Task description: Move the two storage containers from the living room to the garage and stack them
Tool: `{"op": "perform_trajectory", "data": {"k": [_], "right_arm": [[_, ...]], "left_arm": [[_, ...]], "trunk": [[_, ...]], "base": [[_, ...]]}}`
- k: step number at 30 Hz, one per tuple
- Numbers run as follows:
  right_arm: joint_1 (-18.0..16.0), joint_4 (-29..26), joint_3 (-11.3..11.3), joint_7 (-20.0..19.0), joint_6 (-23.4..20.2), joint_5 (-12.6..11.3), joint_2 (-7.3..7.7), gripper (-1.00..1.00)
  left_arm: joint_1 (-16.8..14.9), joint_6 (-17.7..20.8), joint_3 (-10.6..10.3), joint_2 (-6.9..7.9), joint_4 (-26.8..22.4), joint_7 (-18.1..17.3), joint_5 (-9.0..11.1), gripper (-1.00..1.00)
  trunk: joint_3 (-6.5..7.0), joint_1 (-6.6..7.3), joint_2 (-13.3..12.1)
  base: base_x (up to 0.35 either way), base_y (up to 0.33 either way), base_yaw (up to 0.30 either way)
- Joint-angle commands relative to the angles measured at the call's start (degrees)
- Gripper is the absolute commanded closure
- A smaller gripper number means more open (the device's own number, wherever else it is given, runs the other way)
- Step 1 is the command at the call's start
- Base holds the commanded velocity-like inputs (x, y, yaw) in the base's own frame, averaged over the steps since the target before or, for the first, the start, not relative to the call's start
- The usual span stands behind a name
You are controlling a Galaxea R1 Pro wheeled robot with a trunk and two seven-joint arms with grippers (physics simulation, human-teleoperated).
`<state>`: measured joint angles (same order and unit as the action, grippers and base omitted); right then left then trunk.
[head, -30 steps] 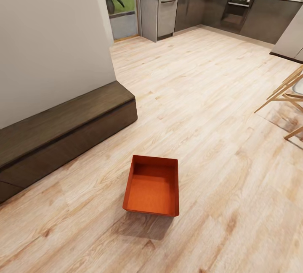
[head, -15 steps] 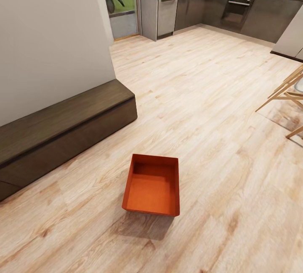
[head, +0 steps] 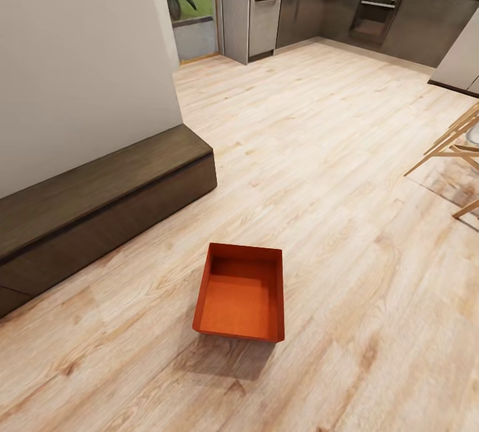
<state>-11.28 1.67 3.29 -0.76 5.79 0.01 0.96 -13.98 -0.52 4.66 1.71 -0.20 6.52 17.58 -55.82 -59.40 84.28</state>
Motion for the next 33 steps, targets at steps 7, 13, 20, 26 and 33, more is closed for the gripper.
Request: {"op": "perform_trajectory", "data": {"k": [7, 13, 20, 26, 33], "right_arm": [[-0.08, 0.17, 0.32, -0.1, 0.32, 0.06, -0.07, -1.0], [-0.07, 0.18, 0.31, -0.19, 0.29, 0.08, -0.06, -1.0], [-0.11, 0.17, 0.31, -0.21, 0.29, 0.08, 0.0, -1.0], [-0.08, 0.17, 0.24, -0.03, 0.63, 0.02, -0.05, -1.0], [-0.12, -13.04, -0.23, -0.04, -4.86, -0.25, -0.12, -1.0]], "left_arm": [[-0.01, -0.11, 0.27, -0.04, -0.06, 0.01, -0.67, -1.0], [-0.01, -0.16, 0.17, -0.02, -0.07, -0.01, -0.64, -1.0], [0.01, -0.18, 0.1, -0.26, -0.14, -0.08, -0.94, -1.0], [0.0, -0.12, 0.22, -0.34, -0.52, 0.29, -0.55, -1.0], [0.01, 0.98, 0.08, -0.02, -12.76, 0.57, -1.1, -1.0]], "trunk": [[-0.03, 0.0, 0.01], [-0.03, 0.0, 0.01], [-0.03, 0.0, 0.01], [-0.03, 0.0, 0.01], [-0.03, 0.0, 0.01]], "base": [[0.0, 0.0, 0.0], [0.0, 0.0, 0.0], [0.0, 0.0, 0.0], [0.0, 0.0, 0.0], [0.0, 0.0, 0.0]]}}
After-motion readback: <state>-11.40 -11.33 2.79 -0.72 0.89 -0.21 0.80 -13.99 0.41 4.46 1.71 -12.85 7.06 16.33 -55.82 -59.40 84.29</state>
